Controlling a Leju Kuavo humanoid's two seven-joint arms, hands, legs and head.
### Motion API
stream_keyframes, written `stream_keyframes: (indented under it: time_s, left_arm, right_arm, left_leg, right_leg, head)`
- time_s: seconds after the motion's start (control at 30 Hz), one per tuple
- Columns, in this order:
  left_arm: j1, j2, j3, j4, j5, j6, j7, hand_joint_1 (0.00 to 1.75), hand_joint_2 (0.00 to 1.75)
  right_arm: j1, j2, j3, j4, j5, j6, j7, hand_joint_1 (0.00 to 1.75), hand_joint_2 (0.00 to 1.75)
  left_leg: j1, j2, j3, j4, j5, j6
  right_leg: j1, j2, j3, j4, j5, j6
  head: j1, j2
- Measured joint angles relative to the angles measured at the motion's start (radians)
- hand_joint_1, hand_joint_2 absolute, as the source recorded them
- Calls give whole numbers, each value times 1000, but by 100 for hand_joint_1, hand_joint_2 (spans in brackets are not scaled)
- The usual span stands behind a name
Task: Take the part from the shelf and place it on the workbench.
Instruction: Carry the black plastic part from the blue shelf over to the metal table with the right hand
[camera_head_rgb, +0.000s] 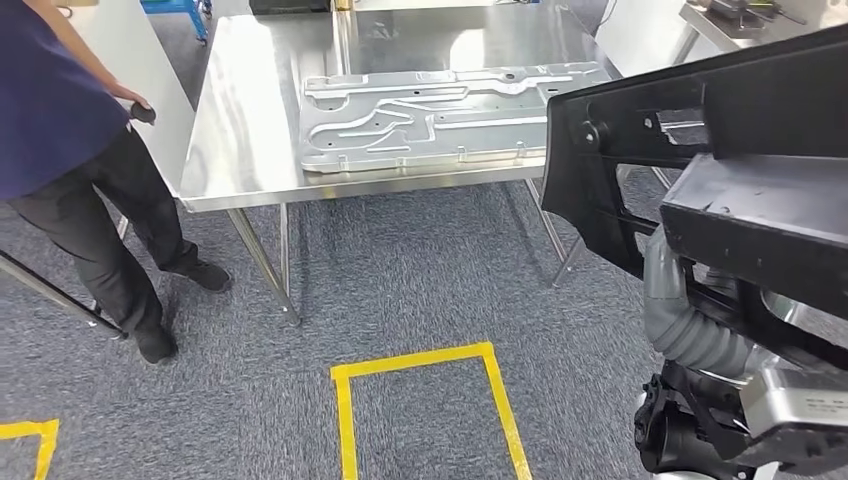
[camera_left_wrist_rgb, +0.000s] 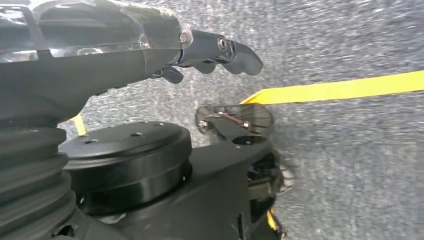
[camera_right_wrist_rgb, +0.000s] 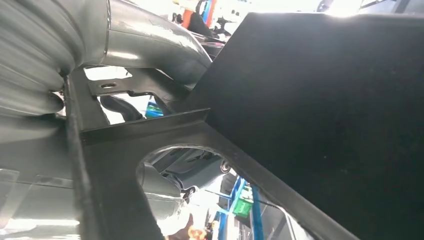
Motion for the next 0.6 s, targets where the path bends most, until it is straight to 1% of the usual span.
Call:
stream_keyframes:
  time_s: [0.03,0.07,0.13,0.17,0.2,0.23,0.27,0.3,0.33,0.37,0.4,0.43,0.47,0.5,0.53,0.57,0.6]
  left_arm:
    - [0,0,0,0,0,0,0,0,175]
    - [-1,-1,0,0,1,0,0,0,175]
    - [-3,-1,0,0,3,0,1,0,175]
    - [-5,-1,0,0,4,0,1,0,175]
    - [-6,-1,0,0,5,0,1,0,175]
    - [-7,-1,0,0,7,0,1,0,175]
    - [-7,-1,0,0,7,0,1,0,175]
    - [-5,-1,0,0,8,0,1,0,175]
    - [-2,-1,0,0,9,0,2,0,175]
    - [1,-1,0,0,9,0,2,0,175]
    - [3,-1,0,0,9,0,2,0,175]
    - [4,-1,0,0,9,0,2,0,175]
    - [6,0,0,0,9,0,2,0,175]
    - [7,1,0,0,9,0,2,0,175]
    - [8,2,0,1,10,-1,2,0,175]
    - [8,2,0,1,10,-1,2,0,175]
    - [7,2,0,1,10,-1,2,0,175]
  right_arm:
    - [-2,-2,2,1,2,0,3,175,175]
    - [-5,-3,4,1,3,0,6,175,175]
    - [-11,-5,7,1,5,0,13,175,175]
    - [-14,-6,8,1,6,0,15,175,175]
    - [-16,-6,9,2,6,0,18,175,175]
    - [-19,-6,11,2,7,0,19,175,175]
    - [-21,-7,13,2,7,1,21,175,175]
    - [-21,-7,14,3,7,1,22,175,175]
    - [-22,-7,16,4,7,1,23,175,175]
    - [-22,-8,18,5,7,1,25,175,175]
    - [-22,-8,19,6,7,1,25,175,175]
    - [-22,-8,20,6,8,1,26,175,175]
    - [-23,-8,22,7,8,1,27,175,175]
    - [-23,-8,23,8,8,1,27,175,175]
    - [-23,-8,24,9,8,1,28,175,175]
    - [-24,-9,26,10,8,1,28,175,175]
    - [-25,-10,28,10,8,1,29,175,175]
  left_leg:
    - [-1,1,11,-3,-6,-7]
    - [-2,2,21,-3,-6,-14]
    - [-2,7,30,11,0,-27]
    - [-2,7,20,38,2,-31]
    - [-2,5,-3,80,-4,-33]
    - [-2,2,-40,133,-18,-34]
    - [-2,-1,-84,185,-40,-34]
    - [-3,-2,-128,226,-65,-34]
    - [-3,-3,-162,243,-83,-32]
    - [-5,-3,-184,235,-86,-29]
    - [-7,-3,-193,201,-66,-23]
    - [-12,-3,-195,149,-17,-14]
    - [-18,-4,-195,101,45,-4]
    - [-24,-5,-192,62,96,4]
    - [-29,-6,-188,40,131,11]
    - [-32,-6,-181,32,139,16]
    - [-31,-6,-167,23,131,20]
  right_leg:
    - [2,-3,3,-17,20,-7]
    - [4,-4,7,-20,15,-14]
    - [3,1,34,-34,14,-30]
    - [3,2,50,-41,10,-37]
    - [3,3,65,-46,5,-43]
    - [3,3,75,-50,-1,-48]
    - [5,4,83,-52,-9,-52]
    - [6,6,92,-53,-18,-54]
    - [8,8,102,-54,-28,-55]
    - [10,10,115,-54,-39,-55]
    - [12,11,131,-55,-52,-55]
    - [13,11,146,-57,-66,-54]
    - [15,11,163,-57,-79,-52]
    - [16,13,175,-59,-91,-48]
    - [15,14,185,-65,-102,-42]
    - [15,16,195,-65,-104,-35]
    - [14,17,197,-58,-97,-28]
  head:
    - [1,0]
    - [0,0]
    - [-5,0]
    - [-11,0]
    - [-18,0]
    - [-25,0]
    - [-32,0]
    - [-36,0]
    - [-41,0]
    - [-44,0]
    - [-48,0]
    - [-51,0]
    - [-54,0]
    - [-56,0]
    - [-57,0]
    - [-58,0]
    - [-59,0]
